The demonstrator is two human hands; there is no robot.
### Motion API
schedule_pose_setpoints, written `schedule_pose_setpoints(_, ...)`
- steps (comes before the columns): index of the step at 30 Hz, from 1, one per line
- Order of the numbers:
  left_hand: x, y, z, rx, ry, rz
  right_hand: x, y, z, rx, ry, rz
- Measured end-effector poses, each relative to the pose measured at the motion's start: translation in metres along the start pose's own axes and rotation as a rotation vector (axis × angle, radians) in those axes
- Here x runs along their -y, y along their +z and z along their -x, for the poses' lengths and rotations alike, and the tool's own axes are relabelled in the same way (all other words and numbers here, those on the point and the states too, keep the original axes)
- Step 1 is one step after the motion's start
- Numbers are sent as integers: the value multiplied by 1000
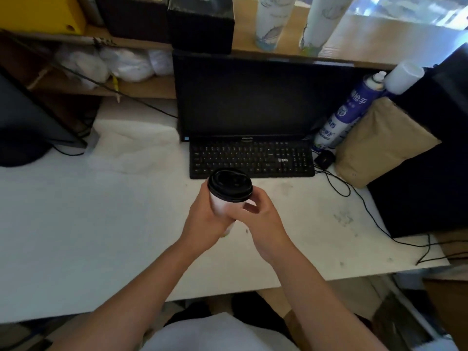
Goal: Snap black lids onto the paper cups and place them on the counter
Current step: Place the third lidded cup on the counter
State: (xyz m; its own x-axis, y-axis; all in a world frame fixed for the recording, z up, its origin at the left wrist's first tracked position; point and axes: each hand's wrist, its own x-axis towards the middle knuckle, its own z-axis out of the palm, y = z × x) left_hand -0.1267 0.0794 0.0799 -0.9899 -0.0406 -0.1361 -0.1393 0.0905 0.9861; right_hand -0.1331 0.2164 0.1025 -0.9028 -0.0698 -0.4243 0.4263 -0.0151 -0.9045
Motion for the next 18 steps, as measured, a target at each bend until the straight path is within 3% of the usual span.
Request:
schedule_pose_setpoints(5, -16, -30, -31, 364, -177, 265, 27, -49, -9, 211, -54, -114)
schedule_pose_setpoints(8, -30, -28, -46, 497, -194, 277, 38, -69, -20, 288, -70, -125)
schedule_pose_setpoints(11, -48, -13, -57, 506, -167, 180, 49, -87, -32, 306, -105, -103)
schedule_pose_setpoints(18, -82, 40, -79, 356, 3, -21, 78, -141, -57, 183, -256, -67)
